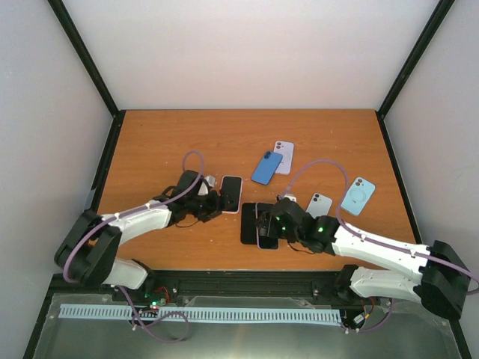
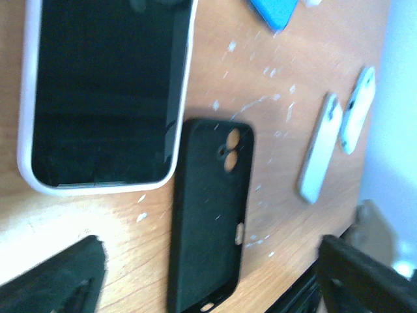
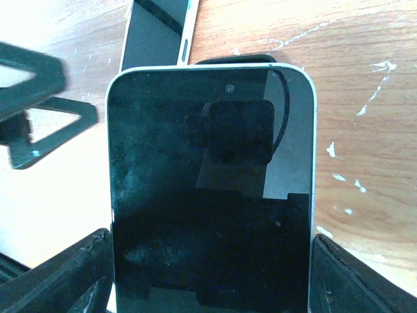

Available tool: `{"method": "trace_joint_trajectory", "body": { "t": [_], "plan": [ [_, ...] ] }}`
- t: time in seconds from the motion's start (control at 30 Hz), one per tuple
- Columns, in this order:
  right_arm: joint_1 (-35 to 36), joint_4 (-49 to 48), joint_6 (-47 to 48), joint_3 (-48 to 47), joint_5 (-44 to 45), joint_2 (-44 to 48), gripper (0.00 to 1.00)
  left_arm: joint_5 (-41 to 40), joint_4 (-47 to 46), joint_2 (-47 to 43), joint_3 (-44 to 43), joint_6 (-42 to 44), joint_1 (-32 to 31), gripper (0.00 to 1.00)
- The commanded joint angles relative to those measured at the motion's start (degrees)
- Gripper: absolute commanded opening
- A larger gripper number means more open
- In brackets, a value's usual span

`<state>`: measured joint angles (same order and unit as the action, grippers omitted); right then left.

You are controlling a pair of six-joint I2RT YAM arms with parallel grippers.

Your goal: Put the phone into the phone case

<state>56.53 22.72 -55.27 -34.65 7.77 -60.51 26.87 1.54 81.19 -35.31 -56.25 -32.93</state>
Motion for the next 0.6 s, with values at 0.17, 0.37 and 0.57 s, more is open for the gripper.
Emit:
{"method": "trace_joint_trajectory", "body": {
  "t": [0.17, 0.37, 0.57],
  "plan": [
    [-4.71, -7.28, -1.18, -6.04, -6.88, -10.25, 0.43, -4.24, 3.79, -9.73, 1.36, 4.85, 3.12, 0.99],
    [-5.61, -10.72, -0.62, -8.13, -9.31, -16.83, 0.43, -8.11, 6.94, -11.40, 1.01, 6.13, 3.16, 0.99],
    [-6.11, -12.81, -0.15, -9.42, -9.99, -21.82, 0.43, -8.02, 3.54, -13.05, 4.26, 4.06, 3.14, 0.99]
  ]
}}
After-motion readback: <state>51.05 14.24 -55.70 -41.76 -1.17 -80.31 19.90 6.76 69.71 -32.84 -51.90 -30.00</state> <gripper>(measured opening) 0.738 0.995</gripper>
